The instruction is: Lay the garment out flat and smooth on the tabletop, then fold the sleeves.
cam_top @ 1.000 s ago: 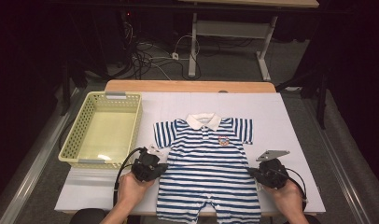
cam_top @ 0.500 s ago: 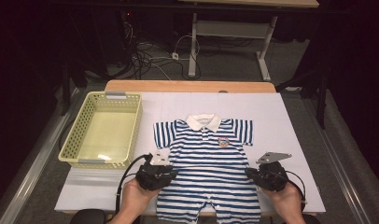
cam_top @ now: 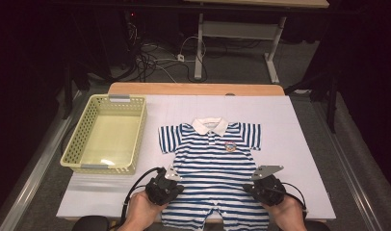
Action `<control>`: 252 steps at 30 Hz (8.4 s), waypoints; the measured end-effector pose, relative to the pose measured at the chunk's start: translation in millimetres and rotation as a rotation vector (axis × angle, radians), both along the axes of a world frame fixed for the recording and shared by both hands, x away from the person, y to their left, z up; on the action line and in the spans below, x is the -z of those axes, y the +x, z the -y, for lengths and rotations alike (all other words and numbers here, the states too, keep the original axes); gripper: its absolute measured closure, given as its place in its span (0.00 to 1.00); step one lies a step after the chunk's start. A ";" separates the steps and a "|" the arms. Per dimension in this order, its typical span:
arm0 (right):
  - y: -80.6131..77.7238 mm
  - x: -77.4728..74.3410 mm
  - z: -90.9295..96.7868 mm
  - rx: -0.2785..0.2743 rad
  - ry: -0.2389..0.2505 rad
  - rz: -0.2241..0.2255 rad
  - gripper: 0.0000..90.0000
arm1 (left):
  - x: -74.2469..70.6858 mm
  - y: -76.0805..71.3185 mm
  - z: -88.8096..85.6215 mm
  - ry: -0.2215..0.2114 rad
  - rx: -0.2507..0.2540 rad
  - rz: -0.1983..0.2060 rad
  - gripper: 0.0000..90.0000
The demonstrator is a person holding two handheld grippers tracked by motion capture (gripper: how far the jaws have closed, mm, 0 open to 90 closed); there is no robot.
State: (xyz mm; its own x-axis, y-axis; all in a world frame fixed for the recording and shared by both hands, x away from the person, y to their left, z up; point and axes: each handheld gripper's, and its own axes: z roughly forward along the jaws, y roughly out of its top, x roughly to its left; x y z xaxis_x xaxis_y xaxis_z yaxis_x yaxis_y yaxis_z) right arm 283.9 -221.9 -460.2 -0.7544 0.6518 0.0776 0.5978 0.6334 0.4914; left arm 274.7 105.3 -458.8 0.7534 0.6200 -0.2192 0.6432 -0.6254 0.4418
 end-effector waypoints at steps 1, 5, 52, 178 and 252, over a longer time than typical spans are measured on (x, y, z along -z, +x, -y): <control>-2.0 -0.3 -0.9 -0.004 -0.001 0.000 1.00 | -0.2 -0.9 -0.7 0.000 0.001 -0.004 0.97; -5.7 -0.9 -2.3 -0.014 0.000 0.000 1.00 | -1.0 -5.1 -3.3 -0.001 0.006 -0.013 0.97; -5.7 -33.5 62.2 0.248 0.268 0.327 0.47 | -50.6 5.6 -96.9 -0.274 -0.314 0.315 0.46; -22.4 -10.9 108.6 0.340 0.352 0.313 0.37 | -57.8 11.7 -87.8 -0.373 -0.307 0.351 0.39; -21.3 -10.3 108.5 0.328 0.353 0.302 0.37 | -35.5 144.0 -16.5 -0.058 -0.352 0.108 0.42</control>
State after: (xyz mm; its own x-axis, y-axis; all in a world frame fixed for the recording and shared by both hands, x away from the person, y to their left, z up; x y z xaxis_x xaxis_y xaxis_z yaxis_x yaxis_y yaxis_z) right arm 262.6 -330.3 -449.9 -0.5390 0.8296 0.1459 0.5358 0.2041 0.8193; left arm 418.7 121.8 -423.3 0.5167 0.8342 -0.1928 0.7625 -0.3459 0.5468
